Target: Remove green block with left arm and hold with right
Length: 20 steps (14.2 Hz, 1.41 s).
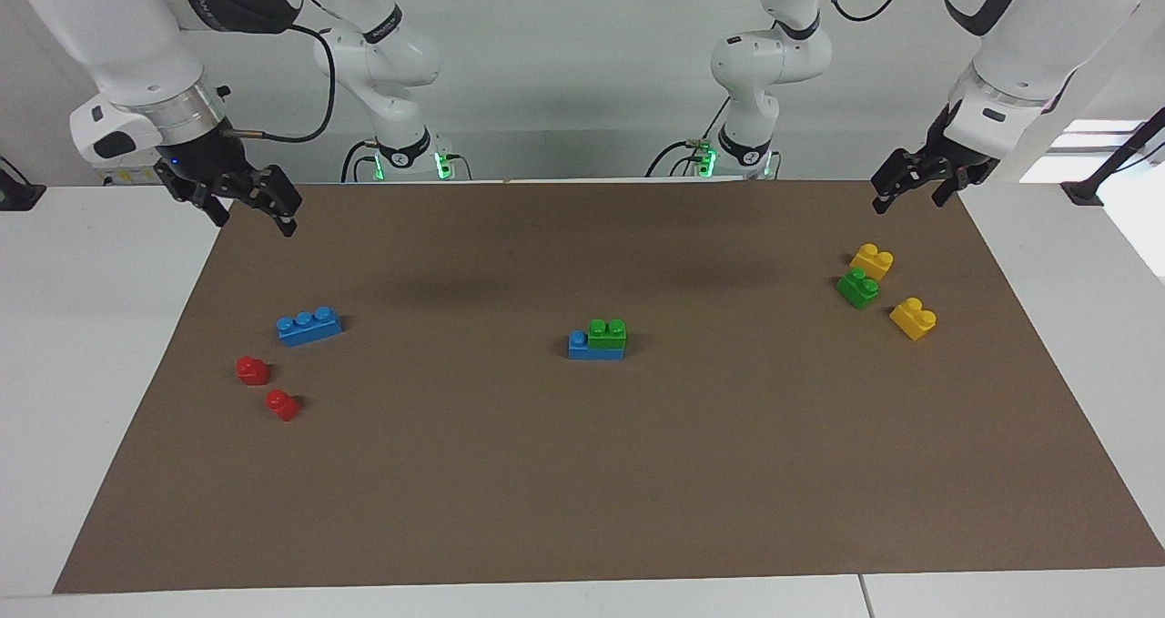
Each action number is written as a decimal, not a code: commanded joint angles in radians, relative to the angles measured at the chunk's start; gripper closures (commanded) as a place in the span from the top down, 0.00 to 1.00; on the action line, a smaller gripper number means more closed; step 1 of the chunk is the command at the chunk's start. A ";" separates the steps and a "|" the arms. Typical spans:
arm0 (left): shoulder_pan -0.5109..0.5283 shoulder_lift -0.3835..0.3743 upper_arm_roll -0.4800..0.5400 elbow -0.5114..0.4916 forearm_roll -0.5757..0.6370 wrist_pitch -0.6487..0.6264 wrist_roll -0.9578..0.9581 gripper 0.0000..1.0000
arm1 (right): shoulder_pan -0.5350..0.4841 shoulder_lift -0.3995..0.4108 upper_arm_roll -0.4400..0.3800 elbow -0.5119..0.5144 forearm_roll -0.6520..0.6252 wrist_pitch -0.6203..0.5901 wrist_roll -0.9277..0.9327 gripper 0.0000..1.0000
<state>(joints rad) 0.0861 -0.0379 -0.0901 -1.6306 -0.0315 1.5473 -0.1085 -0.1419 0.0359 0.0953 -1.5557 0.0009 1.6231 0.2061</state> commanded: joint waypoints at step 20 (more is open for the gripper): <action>-0.297 -0.094 -0.016 -0.219 -0.048 0.187 -1.388 1.00 | 0.146 0.018 0.017 -0.296 0.484 0.253 1.226 1.00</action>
<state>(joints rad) -0.1484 -0.0783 -0.1200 -1.7696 -0.0687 1.6736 -1.3327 -0.0112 0.0168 0.1110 -1.8407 0.4444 1.8514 1.3987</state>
